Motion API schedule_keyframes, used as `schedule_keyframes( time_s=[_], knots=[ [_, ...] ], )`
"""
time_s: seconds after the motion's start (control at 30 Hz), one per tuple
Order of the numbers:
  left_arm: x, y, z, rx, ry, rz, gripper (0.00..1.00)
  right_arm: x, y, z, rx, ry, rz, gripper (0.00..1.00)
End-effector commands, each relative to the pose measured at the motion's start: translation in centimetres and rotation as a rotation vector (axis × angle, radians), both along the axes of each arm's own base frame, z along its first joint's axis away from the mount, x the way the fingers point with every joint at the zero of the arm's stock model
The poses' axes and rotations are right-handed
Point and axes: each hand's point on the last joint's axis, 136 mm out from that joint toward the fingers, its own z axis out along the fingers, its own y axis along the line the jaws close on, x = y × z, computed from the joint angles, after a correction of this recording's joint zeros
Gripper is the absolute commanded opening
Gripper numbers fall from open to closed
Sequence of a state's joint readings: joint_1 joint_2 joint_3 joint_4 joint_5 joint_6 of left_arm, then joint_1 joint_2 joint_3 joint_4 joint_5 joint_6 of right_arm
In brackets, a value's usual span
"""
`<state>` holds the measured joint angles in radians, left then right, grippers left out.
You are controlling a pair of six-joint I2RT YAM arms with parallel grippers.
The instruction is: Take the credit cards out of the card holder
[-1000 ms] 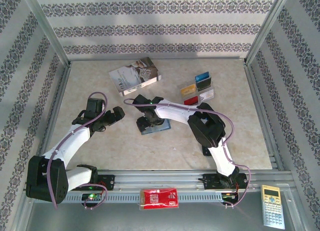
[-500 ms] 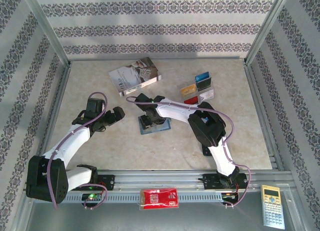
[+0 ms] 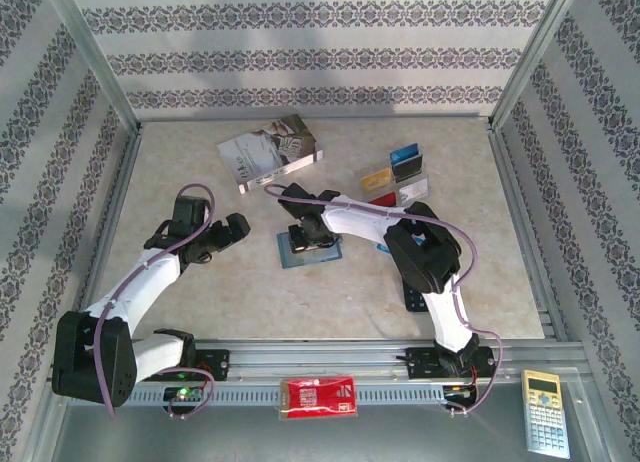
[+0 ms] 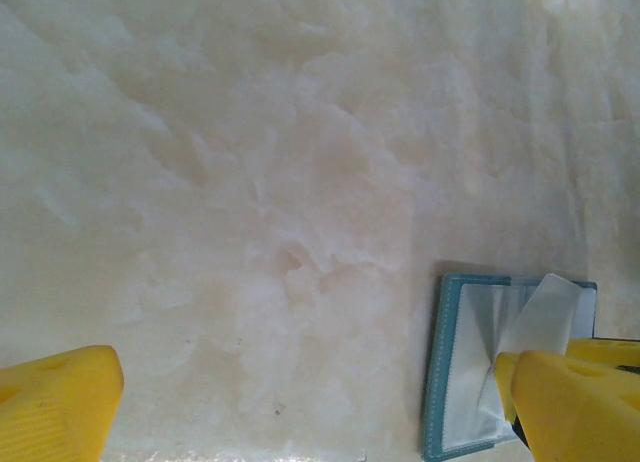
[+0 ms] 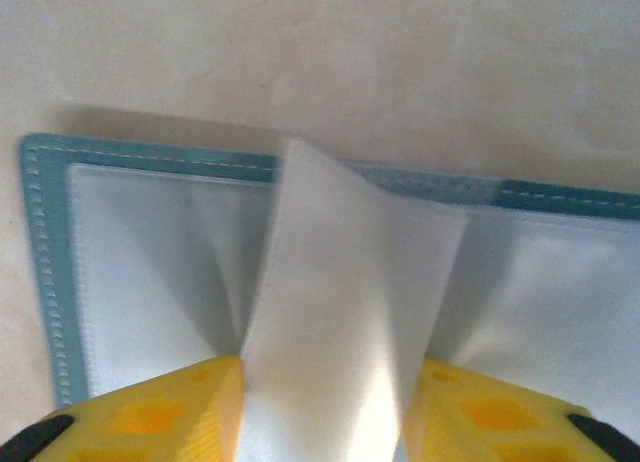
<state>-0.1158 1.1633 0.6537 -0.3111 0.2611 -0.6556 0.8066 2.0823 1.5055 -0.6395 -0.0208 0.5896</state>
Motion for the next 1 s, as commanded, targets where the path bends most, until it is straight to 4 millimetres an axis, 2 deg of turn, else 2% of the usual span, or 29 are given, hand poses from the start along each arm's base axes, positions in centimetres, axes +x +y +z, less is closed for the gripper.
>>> schedule_keyframes(
  time_s=[0.0, 0.13, 0.27, 0.4, 0.53, 0.63, 0.73, 0.83, 0.97],
  knots=[
    [1.1, 0.4, 2.9, 0.004, -0.057, 0.014, 1.00, 1.3, -0.7, 4.3, 0.063, -0.077, -0.115, 0.52],
    [2.1, 1.5, 5.9, 0.066, -0.124, 0.038, 1.00, 3.2, -1.9, 10.5, 0.147, -0.236, -0.189, 0.63],
    [2.8, 3.3, 8.9, 0.168, -0.207, 0.082, 1.00, 4.5, -5.7, 15.1, 0.165, -0.392, -0.257, 0.77],
    [3.1, 5.5, 11.4, 0.288, -0.302, 0.140, 1.00, 5.3, -12.2, 18.5, 0.066, -0.589, -0.333, 0.97],
    [3.0, 8.0, 13.0, 0.417, -0.399, 0.222, 1.00, 5.3, -19.1, 21.5, -0.023, -0.774, -0.417, 0.98],
    [2.9, 9.7, 13.5, 0.514, -0.465, 0.282, 1.00, 4.9, -23.6, 22.6, -0.060, -0.877, -0.466, 0.98],
    [2.4, 12.2, 13.2, 0.631, -0.492, 0.389, 1.00, 4.5, -27.9, 22.3, -0.105, -0.974, -0.533, 0.98],
    [2.0, 14.0, 12.6, 0.739, -0.515, 0.463, 1.00, 4.0, -31.9, 20.9, -0.122, -1.031, -0.607, 0.98],
    [1.9, 14.9, 10.6, 0.844, -0.525, 0.467, 1.00, 3.3, -35.5, 18.5, -0.151, -1.077, -0.662, 0.98]
  ],
)
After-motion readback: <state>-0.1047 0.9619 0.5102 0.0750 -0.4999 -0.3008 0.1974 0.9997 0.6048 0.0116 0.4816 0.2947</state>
